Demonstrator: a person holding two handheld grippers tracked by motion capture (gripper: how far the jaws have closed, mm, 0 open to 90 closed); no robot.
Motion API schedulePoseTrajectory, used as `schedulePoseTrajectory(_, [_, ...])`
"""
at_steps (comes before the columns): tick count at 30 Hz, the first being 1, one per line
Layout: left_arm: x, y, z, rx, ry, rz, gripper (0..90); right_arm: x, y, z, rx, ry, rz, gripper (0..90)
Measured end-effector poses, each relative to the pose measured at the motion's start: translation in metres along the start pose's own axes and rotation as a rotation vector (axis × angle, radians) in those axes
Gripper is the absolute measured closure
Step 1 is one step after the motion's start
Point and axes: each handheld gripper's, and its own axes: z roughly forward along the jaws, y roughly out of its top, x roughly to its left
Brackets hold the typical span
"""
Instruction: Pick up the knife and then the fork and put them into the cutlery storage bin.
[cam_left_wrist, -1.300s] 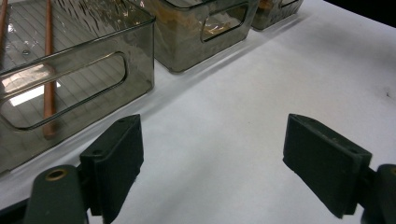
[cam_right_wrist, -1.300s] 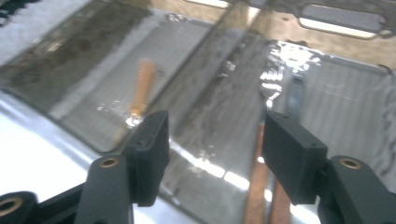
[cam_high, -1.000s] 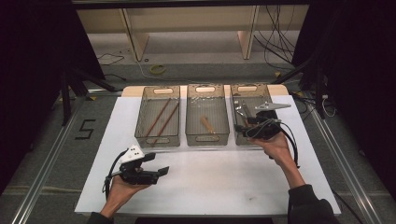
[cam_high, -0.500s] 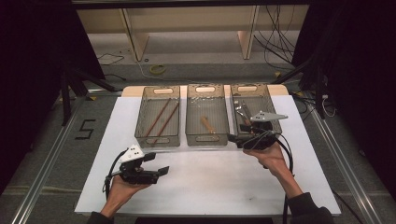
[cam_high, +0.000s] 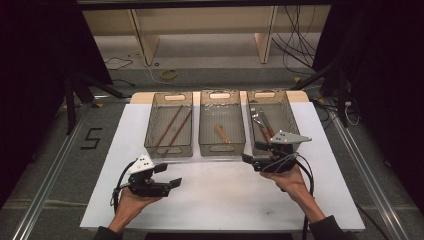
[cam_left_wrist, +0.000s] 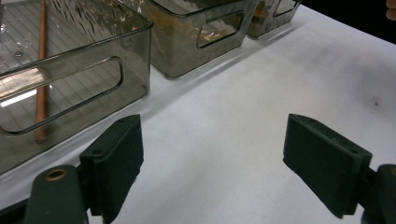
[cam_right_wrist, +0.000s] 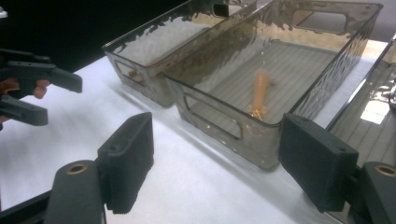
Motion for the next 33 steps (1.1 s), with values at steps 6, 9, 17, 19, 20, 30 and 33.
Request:
schedulePoseTrajectory(6, [0.001,-0.001,-0.001,-0.007,-0.009,-0.008,19.4,0.006,-0.009,-0.005,-0.018,0.021,-0.012,26.7])
schedulePoseTrajectory(9, [0.000,-0.001,-0.001,-0.008,-0.013,-0.009,19.3,0.009,-0.013,-0.006,-0.022,0.029,-0.018,26.3])
schedulePoseTrajectory(17, [0.000,-0.002,-0.002,-0.013,-0.018,-0.007,19.2,0.012,-0.026,-0.013,-0.027,0.034,-0.018,25.8])
schedulePoseTrajectory(19, [0.000,-0.002,-0.002,-0.015,-0.019,-0.010,19.2,0.013,-0.029,-0.016,-0.031,0.031,-0.023,25.7])
schedulePoseTrajectory(20, [0.000,-0.002,-0.002,-0.015,-0.021,-0.012,19.2,0.013,-0.031,-0.017,-0.032,0.031,-0.021,25.7])
schedulePoseTrajectory(30, [0.000,-0.003,-0.003,-0.027,-0.026,-0.014,19.2,0.012,-0.048,-0.031,-0.050,0.014,-0.005,24.6])
schedulePoseTrajectory(33, [-0.001,-0.003,-0.003,-0.027,-0.031,-0.016,19.2,0.012,-0.053,-0.033,-0.044,0.009,0.000,24.1])
